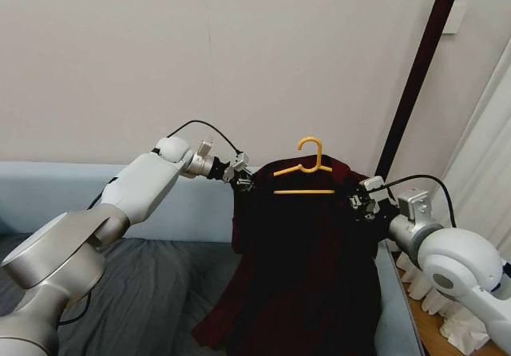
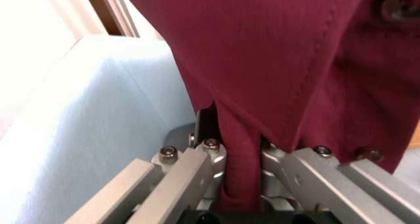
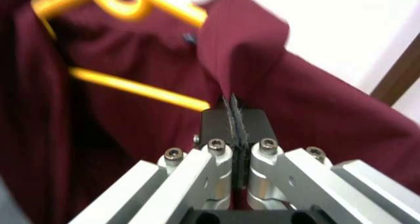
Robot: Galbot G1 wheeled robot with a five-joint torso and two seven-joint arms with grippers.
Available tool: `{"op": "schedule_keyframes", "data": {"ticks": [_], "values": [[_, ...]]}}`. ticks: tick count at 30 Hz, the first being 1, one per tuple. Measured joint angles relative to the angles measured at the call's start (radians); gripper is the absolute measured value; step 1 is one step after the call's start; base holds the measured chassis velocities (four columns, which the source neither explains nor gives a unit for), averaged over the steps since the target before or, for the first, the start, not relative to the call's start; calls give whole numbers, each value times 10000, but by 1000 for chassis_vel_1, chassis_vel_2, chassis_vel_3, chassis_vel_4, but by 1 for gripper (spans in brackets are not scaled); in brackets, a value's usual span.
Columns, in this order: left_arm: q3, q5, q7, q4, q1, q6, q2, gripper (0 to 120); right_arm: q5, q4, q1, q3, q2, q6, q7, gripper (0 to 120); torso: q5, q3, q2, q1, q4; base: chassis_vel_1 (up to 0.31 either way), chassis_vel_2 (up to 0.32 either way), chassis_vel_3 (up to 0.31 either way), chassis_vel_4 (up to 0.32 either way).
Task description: Pick up the clothes from the sofa and hang them on the clothes hanger.
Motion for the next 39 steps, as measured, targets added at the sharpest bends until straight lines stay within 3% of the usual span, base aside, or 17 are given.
{"op": "schedule_keyframes", "data": {"ticks": [3,13,16,18,22,23,27,32,33,36,39], "values": [[0,-104,-12,-350,12,25,244,1,1642,245,642,87,-114,-178,412,0,-3,0,0,0,5,0,0,0,0],[-21,-583,-93,-1285,18,255,1278,1,2585,346,752,292,-350,-216,432,0,-1,0,1,-1,1,0,0,0,0],[-68,-883,-325,-1725,190,337,1774,1,2842,338,640,312,-202,860,-455,16,-3,0,2,0,5,0,0,0,0],[-85,-968,-424,-1833,258,347,1887,1,2853,368,595,313,-197,1164,-854,20,-3,0,1,-1,6,0,0,0,0],[-127,-1235,-786,-2206,530,392,2097,1,2580,559,416,141,-267,2634,-2810,38,-4,-1,2,-1,3,0,0,0,0],[-127,-1235,-786,-2206,530,392,2097,1,2580,559,416,141,-267,2634,-2810,38,-4,-1,2,-1,3,0,0,0,0],[-195,-1307,-972,-2335,698,404,1967,1,2505,610,395,69,-214,3158,-3427,56,-2,0,1,-1,0,0,0,0,0],[-218,-1297,-1009,-2336,693,398,1931,1,1577,726,164,177,-314,3199,-2820,70,1,0,1,-1,-1,0,0,0,0],[-219,-1277,-1024,-2366,683,394,1964,1,838,1083,17,236,-420,2893,-1838,77,1,0,1,-1,1,0,0,0,0],[-219,-1259,-1051,-2381,677,391,1998,1,378,1446,-96,299,-509,2605,-1173,81,2,0,1,0,1,0,0,0,0],[-220,-1189,-1093,-2355,670,358,2009,1,-374,2178,-147,414,-622,1698,47,98,-2,-1,2,-1,0,0,0,0,0]]}}
